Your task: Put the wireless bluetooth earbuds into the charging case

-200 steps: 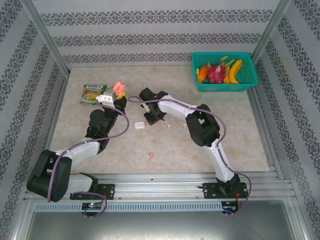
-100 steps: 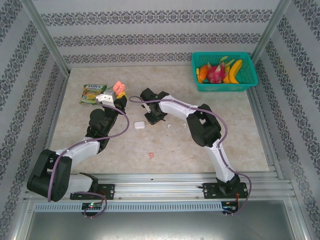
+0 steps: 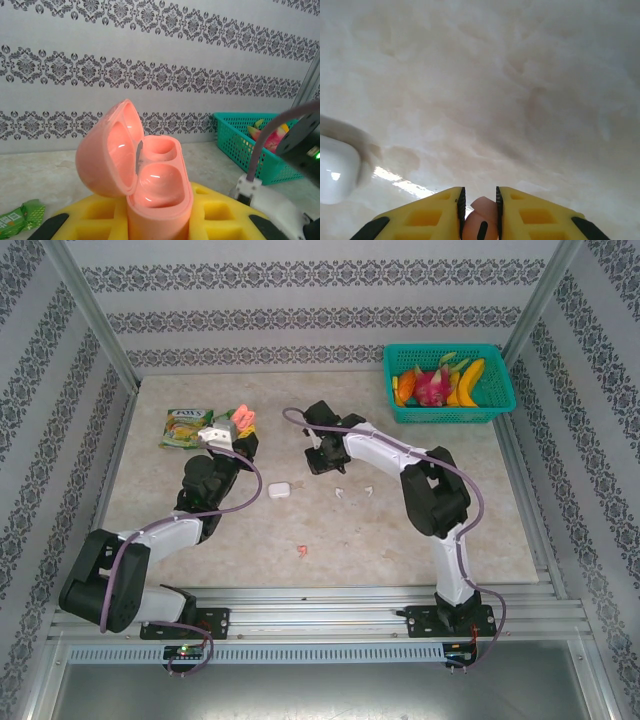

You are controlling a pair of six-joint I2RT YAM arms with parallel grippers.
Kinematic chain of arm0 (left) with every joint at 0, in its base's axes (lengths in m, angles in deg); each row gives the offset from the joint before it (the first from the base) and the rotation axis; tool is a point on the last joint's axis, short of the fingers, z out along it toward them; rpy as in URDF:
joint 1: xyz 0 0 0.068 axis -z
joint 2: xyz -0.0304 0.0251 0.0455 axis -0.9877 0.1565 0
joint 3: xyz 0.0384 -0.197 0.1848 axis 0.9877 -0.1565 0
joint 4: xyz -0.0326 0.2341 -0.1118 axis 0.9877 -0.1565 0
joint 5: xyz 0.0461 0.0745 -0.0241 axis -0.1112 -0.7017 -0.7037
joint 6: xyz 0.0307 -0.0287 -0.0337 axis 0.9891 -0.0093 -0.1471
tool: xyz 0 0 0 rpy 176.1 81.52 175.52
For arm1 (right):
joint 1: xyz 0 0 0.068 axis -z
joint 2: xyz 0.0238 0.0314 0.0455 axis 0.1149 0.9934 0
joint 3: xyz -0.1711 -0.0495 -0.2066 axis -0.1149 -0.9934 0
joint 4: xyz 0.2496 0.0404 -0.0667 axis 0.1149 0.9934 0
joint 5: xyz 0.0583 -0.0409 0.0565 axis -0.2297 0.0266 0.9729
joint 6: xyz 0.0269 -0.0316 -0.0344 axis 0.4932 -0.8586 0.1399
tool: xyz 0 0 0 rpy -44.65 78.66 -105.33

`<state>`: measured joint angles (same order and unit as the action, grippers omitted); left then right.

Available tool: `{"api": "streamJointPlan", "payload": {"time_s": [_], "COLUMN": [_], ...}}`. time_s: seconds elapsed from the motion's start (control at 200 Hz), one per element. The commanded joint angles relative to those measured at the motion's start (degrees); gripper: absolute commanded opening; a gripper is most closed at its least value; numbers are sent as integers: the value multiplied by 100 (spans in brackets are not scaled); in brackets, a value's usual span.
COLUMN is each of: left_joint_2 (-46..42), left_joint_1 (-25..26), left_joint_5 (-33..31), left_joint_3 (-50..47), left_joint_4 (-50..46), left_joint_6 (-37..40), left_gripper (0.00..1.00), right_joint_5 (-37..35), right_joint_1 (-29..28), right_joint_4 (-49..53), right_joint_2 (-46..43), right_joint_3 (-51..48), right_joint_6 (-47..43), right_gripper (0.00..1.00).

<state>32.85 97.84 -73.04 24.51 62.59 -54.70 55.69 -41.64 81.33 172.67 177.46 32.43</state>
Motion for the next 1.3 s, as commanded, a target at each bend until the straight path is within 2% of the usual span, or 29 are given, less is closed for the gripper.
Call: {"api": "streamJointPlan", "payload": {"time_s": [0.0, 0.44, 0.714, 1.074, 1.294], "left_joint_2": [56, 575, 1131, 1751, 1853], "left_joint_1": [-58, -56, -58, -27, 212], "left_joint_5": [199, 741, 1464, 1935, 1926], "left_joint_3": [217, 119, 273, 551, 781], "left_joint_4": [150, 321, 704, 1100, 1015], "left_joint_6": [18, -18, -94, -72, 287], "left_gripper": [0, 0, 0, 0, 0], "right_joint_5": [178, 463, 409, 618, 800], "right_joint_1": [29, 331, 520, 631, 614], "right_joint_4": [-294, -1424, -1645, -1954, -2293], "right_joint_2": [-277, -610, -1351, -2219, -2747], "right_joint_3": [-140, -1011, -1384, -1494, -1499], "right_joint_6": [317, 1990, 2393, 3031, 3525], "right_gripper": [24, 24, 24, 24, 25]}}
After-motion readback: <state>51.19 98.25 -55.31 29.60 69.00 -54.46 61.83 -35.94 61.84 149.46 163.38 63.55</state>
